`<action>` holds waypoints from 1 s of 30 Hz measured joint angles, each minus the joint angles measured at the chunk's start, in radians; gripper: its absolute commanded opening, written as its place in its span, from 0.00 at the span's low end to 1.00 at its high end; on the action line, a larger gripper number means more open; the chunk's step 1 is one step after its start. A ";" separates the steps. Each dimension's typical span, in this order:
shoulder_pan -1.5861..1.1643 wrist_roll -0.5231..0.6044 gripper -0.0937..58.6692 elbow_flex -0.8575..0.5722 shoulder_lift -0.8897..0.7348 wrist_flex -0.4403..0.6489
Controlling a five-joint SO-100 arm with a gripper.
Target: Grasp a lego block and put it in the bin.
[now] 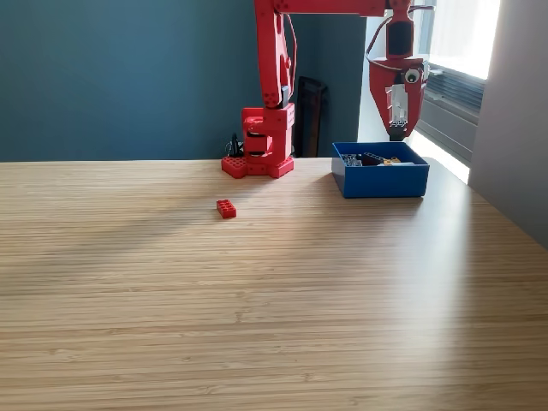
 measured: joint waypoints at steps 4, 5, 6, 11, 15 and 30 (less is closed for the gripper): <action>0.002 -0.018 0.50 0.008 0.002 0.000; 0.002 -0.021 0.54 0.009 0.002 0.000; 0.002 -0.020 0.57 0.012 0.002 0.002; 0.025 -0.014 0.58 0.012 0.002 0.002; 0.077 -0.014 0.46 0.012 0.002 0.002; 0.574 -0.034 0.15 -0.057 0.002 0.002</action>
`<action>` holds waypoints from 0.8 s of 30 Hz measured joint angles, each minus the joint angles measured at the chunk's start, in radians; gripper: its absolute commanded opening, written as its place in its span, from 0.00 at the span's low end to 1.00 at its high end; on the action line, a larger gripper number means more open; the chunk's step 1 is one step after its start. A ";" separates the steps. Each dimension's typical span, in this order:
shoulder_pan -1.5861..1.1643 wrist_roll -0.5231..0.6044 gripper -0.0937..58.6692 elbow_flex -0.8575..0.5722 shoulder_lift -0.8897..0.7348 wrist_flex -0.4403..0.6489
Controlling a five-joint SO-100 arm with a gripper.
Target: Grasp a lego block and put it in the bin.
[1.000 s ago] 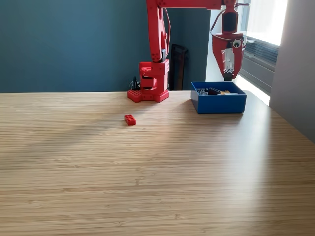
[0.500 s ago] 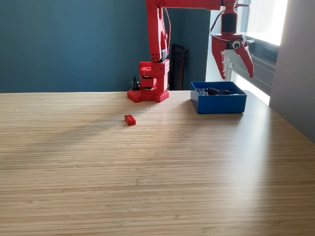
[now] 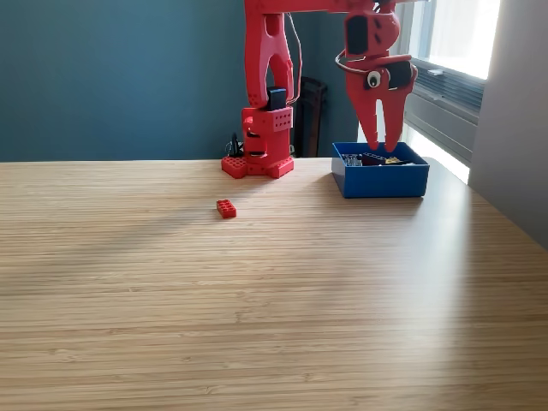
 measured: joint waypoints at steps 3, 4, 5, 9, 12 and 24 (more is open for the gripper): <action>0.063 -0.017 0.15 0.000 0.000 0.000; 0.078 -0.021 0.15 0.000 0.000 0.000; 0.091 -0.028 0.15 0.000 0.000 0.000; 0.127 -0.051 0.15 0.000 0.000 0.000; 0.158 -0.063 0.15 0.002 0.000 0.000; 0.383 -0.067 0.25 0.017 0.002 -0.029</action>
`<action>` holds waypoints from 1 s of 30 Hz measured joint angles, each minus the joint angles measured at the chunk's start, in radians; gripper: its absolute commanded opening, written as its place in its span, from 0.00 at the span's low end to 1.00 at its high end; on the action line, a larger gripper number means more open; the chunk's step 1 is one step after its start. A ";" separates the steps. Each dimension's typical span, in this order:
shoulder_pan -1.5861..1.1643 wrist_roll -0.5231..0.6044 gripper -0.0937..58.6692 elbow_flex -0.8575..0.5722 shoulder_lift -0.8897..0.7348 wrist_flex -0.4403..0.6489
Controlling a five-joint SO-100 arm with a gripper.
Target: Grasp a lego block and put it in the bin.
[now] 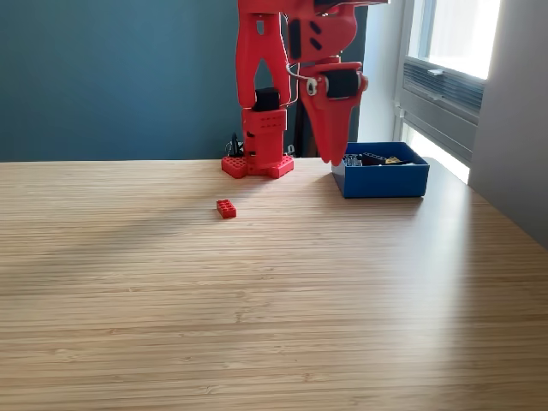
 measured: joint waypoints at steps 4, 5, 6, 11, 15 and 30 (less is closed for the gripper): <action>0.110 0.035 0.29 0.009 0.002 0.000; 0.156 0.048 0.29 0.023 0.002 0.000; 0.198 0.064 0.30 0.035 0.002 0.000; 0.362 0.158 0.36 0.074 0.002 0.000; 0.462 0.288 0.39 0.127 0.003 0.000; 0.522 0.640 0.37 0.293 0.020 -0.002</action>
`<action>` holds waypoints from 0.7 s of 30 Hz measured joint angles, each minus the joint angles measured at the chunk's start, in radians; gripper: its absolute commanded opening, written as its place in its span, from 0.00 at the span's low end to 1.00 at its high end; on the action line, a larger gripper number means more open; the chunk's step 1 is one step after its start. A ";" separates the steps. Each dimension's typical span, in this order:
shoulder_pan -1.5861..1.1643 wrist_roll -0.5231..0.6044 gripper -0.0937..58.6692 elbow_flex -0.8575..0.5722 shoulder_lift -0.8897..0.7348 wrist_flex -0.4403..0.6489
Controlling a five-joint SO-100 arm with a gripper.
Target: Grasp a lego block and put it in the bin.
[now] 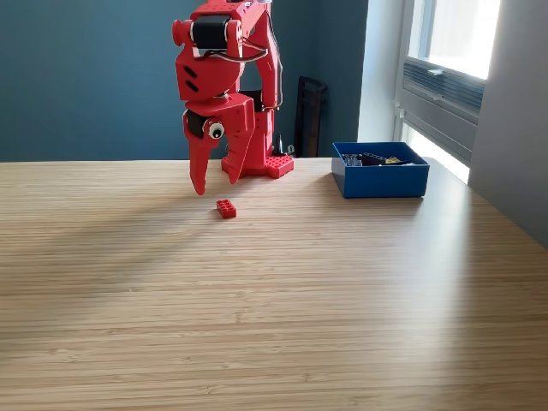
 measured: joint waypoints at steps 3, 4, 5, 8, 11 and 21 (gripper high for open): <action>0.002 0.008 0.34 0.000 0.000 0.000; 0.000 0.008 0.33 0.000 0.000 0.000; 0.000 0.008 0.33 0.000 0.000 0.000; -0.008 0.008 0.33 0.011 0.000 0.000; -0.043 0.008 0.34 0.026 0.000 -0.002; -0.091 0.008 0.37 0.072 0.000 -0.009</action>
